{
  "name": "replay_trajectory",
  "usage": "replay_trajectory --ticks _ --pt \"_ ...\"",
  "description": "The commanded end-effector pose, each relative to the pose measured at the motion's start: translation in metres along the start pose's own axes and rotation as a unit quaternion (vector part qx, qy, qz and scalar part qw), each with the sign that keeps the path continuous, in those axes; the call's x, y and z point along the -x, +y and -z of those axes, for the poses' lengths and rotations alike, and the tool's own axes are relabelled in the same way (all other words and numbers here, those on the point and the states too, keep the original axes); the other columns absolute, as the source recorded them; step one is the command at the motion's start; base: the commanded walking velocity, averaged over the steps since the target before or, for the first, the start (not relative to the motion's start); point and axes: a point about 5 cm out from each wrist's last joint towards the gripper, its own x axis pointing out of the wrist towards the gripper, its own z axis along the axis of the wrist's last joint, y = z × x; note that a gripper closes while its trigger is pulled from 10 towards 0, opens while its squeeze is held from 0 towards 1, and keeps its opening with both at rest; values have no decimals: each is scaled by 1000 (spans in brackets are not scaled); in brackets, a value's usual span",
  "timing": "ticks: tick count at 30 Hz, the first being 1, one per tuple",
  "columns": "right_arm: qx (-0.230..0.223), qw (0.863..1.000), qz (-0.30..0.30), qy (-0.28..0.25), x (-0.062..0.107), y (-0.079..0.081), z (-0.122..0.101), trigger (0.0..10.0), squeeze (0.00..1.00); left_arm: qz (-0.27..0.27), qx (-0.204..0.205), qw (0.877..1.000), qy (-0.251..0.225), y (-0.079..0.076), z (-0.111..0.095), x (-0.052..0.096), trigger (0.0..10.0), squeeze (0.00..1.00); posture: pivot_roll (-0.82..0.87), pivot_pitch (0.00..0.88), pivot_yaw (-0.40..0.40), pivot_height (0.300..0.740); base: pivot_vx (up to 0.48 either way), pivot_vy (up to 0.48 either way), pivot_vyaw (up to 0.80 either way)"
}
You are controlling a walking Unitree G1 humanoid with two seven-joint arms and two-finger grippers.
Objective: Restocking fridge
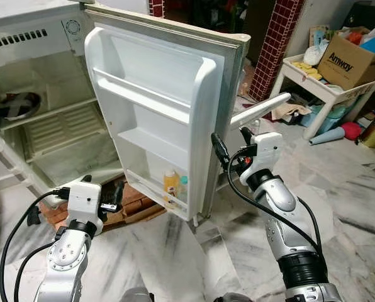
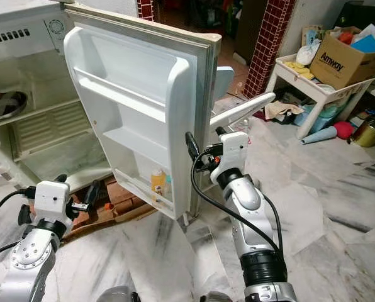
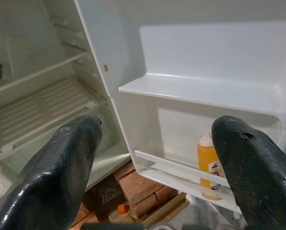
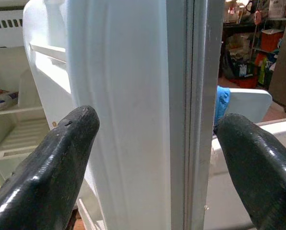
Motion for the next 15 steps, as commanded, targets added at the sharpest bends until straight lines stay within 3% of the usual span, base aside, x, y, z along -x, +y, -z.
replay_trajectory --ticks 1,13,14,15 --pt "1 1000 5 2 -1 -3 0 10000 0 0 -4 1000 -6 1 -4 -2 10000 0 124 0 -1 740 0 0 0" --pt "1 1000 5 2 -1 -3 0 10000 0 0 -4 1000 -6 1 -4 -2 10000 0 124 0 -1 740 0 0 0" --pt "1 1000 5 1 -1 -2 0 10000 0 6 -9 1000 -12 -2 -8 -2 10000 0 119 0 3 740 0 0 0" --pt "-3 1000 18 -1 8 -4 4 10000 0 -3 10 1000 -16 -15 -9 -6 10000 0 71 0 21 740 0 0 0"
